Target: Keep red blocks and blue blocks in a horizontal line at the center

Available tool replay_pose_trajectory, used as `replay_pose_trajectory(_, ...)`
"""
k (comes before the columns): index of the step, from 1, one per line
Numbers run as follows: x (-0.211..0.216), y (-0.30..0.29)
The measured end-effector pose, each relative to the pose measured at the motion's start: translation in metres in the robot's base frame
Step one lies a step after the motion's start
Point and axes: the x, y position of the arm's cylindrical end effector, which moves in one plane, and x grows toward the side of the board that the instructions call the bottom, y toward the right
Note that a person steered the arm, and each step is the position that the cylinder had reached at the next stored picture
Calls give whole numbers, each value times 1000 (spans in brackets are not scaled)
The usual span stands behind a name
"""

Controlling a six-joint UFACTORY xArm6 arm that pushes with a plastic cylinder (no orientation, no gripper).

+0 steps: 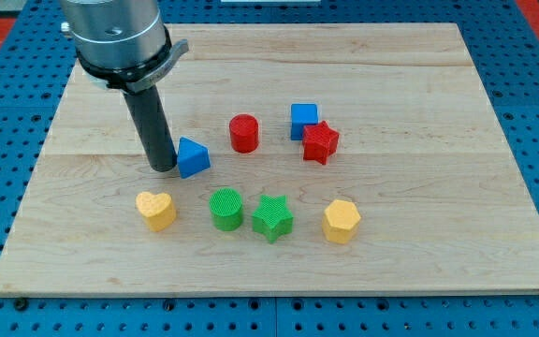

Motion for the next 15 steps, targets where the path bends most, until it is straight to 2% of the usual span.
replay_pose_trajectory(2, -12, 46)
replay_pose_trajectory(3, 0, 48)
replay_pose_trajectory(4, 7, 76)
replay_pose_trajectory(5, 7, 142)
replay_pose_trajectory(6, 2, 174)
replay_pose_trajectory(8, -2, 170)
replay_pose_trajectory(12, -7, 112)
replay_pose_trajectory(13, -25, 112)
replay_pose_trajectory(15, -14, 128)
